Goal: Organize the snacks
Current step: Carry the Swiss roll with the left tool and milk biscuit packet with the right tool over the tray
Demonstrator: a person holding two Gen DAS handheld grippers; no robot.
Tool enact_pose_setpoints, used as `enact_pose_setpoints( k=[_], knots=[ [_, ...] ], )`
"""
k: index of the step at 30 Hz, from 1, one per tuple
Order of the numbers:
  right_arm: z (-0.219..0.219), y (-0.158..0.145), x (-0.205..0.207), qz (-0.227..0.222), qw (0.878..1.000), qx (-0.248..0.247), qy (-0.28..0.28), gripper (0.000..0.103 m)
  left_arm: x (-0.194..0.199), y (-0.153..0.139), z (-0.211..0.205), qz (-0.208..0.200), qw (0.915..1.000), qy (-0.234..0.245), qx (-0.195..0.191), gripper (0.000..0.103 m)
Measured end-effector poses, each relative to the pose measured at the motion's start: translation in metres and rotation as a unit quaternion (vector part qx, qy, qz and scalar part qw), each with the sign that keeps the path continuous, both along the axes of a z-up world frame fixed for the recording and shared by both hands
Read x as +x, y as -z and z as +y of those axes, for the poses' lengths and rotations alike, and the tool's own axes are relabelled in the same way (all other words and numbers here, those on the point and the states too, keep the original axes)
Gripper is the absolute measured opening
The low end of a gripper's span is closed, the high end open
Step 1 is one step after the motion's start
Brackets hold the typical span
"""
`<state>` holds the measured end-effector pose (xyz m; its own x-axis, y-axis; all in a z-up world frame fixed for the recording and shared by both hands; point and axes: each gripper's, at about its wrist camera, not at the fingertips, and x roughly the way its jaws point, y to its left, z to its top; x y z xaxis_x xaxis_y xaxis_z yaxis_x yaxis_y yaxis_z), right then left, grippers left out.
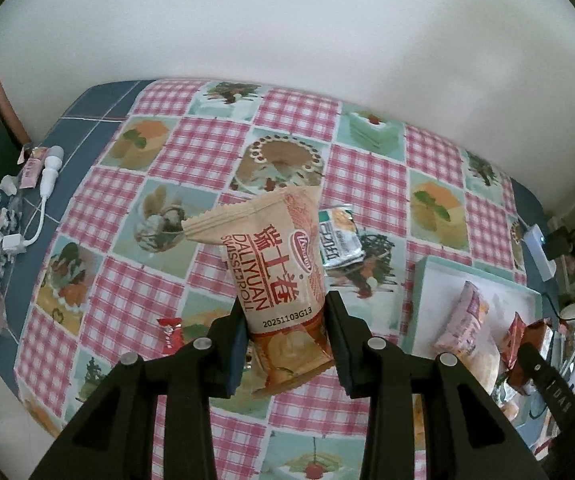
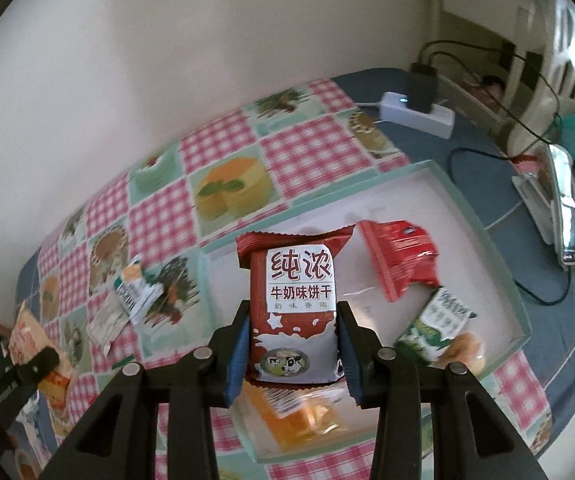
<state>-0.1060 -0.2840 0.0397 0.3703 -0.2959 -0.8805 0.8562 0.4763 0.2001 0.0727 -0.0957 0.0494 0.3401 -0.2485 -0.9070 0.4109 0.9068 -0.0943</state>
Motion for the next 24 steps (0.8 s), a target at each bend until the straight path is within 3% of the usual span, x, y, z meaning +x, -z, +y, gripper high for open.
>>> enact_pose_setpoints(
  k=[17,24],
  knots=[
    [-0.061,0.008,-0.067,-0.007,0.995,0.017,0.094,0.042,-0.042,-0.001,-0.069,-0.009,0.9967,0.08,0.011,0.038],
    [-0.081,0.031,-0.077,0.013,0.994,0.032,0.108,0.042,-0.052,0.018,-0.101,-0.001,0.9934,0.113,0.019,0.038]
  ],
)
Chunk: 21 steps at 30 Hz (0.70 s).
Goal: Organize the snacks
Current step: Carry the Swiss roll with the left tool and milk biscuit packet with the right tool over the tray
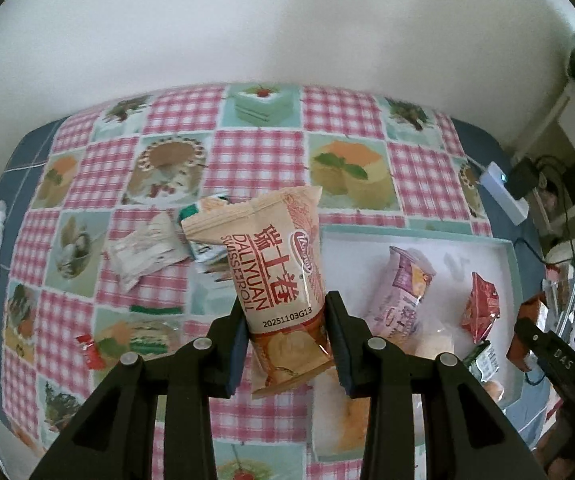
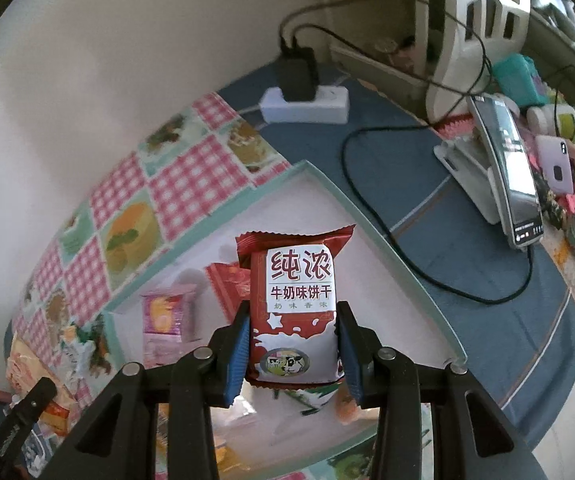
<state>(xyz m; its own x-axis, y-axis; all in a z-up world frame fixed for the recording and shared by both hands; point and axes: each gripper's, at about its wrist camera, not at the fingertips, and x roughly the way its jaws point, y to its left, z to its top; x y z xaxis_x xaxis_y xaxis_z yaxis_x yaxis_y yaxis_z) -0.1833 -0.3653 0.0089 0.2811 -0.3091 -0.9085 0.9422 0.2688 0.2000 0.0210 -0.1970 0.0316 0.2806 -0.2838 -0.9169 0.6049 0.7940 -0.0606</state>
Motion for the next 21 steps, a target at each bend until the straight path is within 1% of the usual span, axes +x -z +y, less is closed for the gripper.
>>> enact_pose_setpoints(
  k=[5,9,14,21],
  knots=[
    [-0.011,0.016,-0.005,0.014,1.0,0.012,0.008,0.042,-0.001,0.017,-0.019,0.008,0.9997,0.019,0.009,0.038],
    [-0.017,0.023,-0.007,0.025,1.0,0.014,0.013,0.042,0.0,0.025,-0.029,0.003,0.9996,0.025,0.01,0.038],
    [-0.022,0.03,-0.009,0.032,0.999,0.019,0.012,0.042,0.001,0.036,-0.044,-0.014,0.9993,0.031,0.013,0.038],
    [-0.027,0.034,-0.009,0.038,0.999,0.018,0.012,0.042,-0.005,0.05,-0.062,-0.043,0.9972,0.056,0.024,0.038]
  ],
)
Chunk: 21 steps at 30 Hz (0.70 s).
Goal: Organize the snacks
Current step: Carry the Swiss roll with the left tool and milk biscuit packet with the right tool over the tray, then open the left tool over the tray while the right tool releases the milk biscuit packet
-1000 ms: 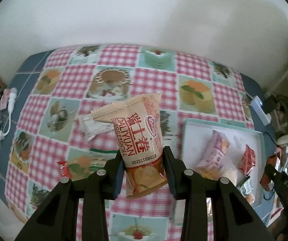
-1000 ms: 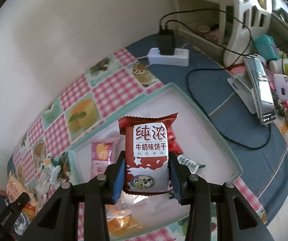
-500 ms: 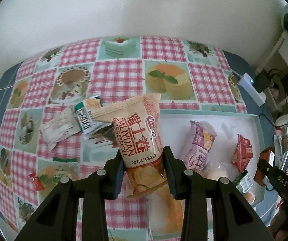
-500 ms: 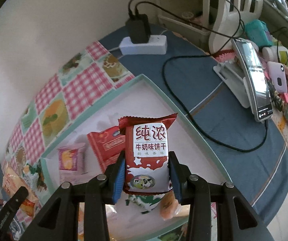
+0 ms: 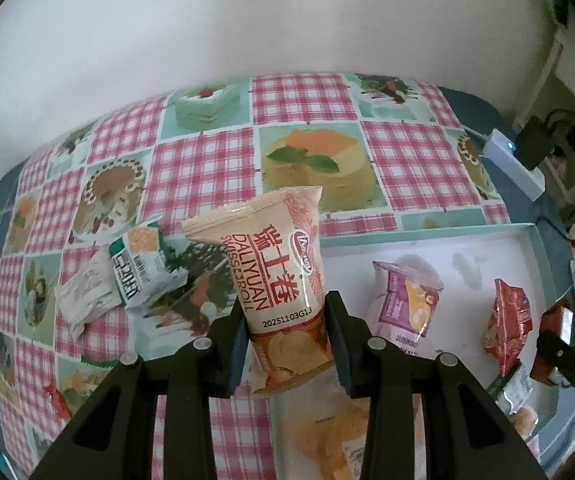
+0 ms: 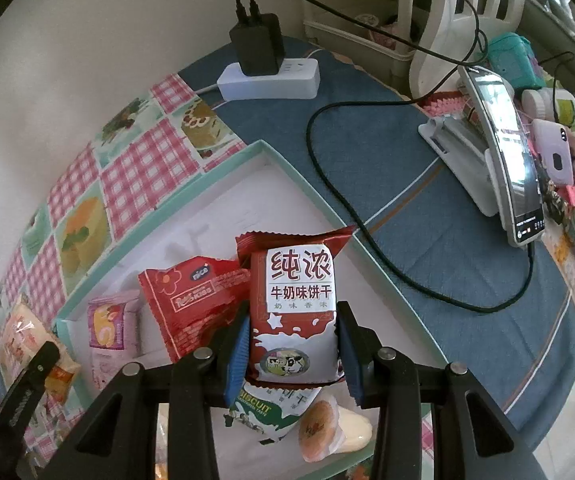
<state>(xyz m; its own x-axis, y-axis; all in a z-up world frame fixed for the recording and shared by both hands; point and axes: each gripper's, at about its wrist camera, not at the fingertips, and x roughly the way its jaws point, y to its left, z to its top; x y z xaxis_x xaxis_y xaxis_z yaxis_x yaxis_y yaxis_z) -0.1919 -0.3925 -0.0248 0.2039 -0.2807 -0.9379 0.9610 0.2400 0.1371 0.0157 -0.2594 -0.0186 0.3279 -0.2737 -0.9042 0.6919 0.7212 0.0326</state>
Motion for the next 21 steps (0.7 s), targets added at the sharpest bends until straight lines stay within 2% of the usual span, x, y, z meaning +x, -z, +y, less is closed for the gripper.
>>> enact_pose_setpoints(
  k=[7,21],
  knots=[
    [-0.004,0.006,-0.004,0.003,1.0,0.004,0.006,0.042,-0.005,0.012,-0.009,-0.016,0.9997,0.012,0.015,0.038],
    [-0.007,0.01,-0.005,0.004,1.0,0.006,0.007,0.042,-0.027,0.02,-0.022,0.014,0.9983,0.055,0.013,0.038]
  ],
)
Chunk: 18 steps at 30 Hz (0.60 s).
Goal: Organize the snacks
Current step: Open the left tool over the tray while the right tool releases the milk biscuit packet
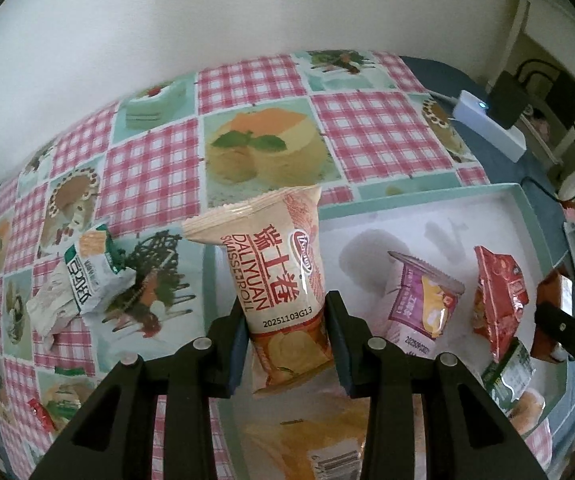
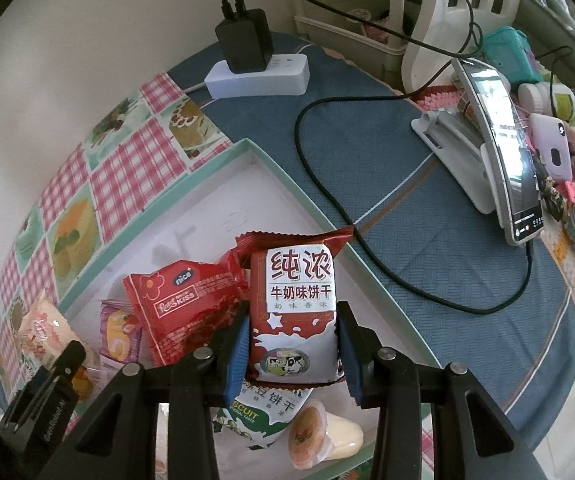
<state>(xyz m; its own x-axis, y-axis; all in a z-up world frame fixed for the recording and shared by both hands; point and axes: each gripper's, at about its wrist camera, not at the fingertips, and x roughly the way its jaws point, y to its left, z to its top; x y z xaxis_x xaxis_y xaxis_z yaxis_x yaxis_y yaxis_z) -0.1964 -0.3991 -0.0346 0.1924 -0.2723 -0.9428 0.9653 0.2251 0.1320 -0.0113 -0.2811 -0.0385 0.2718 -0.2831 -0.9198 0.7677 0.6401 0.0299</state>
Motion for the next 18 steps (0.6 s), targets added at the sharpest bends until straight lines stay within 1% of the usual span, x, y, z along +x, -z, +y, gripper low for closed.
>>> enact_pose_setpoints(
  k=[3,5,6,7,11,12,15,16,17,18],
  knots=[
    [0.0,0.001,0.0,0.0,1.0,0.001,-0.001,0.042,-0.001,-0.001,-0.002,0.006,1.0,0.002,-0.003,0.039],
    [0.0,0.001,0.0,0.0,1.0,0.003,-0.002,0.043,0.0,-0.001,-0.002,0.011,0.9999,0.001,-0.003,0.045],
    [0.0,0.001,0.0,0.0,1.0,0.002,-0.001,0.043,0.001,-0.001,-0.002,0.011,0.9999,0.0,-0.001,0.056],
    [0.0,0.0,0.0,-0.003,1.0,0.001,-0.002,0.043,0.001,-0.001,-0.001,0.011,0.9999,0.0,-0.002,0.061],
    [0.001,-0.002,0.002,0.0,1.0,-0.004,-0.006,0.043,0.004,-0.003,0.002,0.015,0.9999,-0.007,0.001,0.062],
    [0.001,-0.003,0.002,0.0,1.0,-0.004,-0.006,0.043,0.004,-0.004,0.002,0.015,0.9998,-0.009,0.002,0.064],
    [0.001,-0.005,0.002,0.0,1.0,-0.004,-0.006,0.045,0.007,-0.008,0.005,0.017,0.9997,-0.016,0.004,0.076],
    [0.001,-0.006,0.002,0.001,1.0,-0.004,-0.006,0.046,0.008,-0.011,0.006,0.017,0.9997,-0.019,0.005,0.079],
    [0.001,-0.006,0.002,0.002,1.0,-0.004,-0.007,0.053,0.01,-0.013,0.008,0.017,0.9996,-0.022,0.005,0.08],
    [0.001,-0.007,0.003,0.002,1.0,-0.005,-0.007,0.065,0.011,-0.015,0.009,0.017,0.9995,-0.026,0.006,0.081]
  ],
)
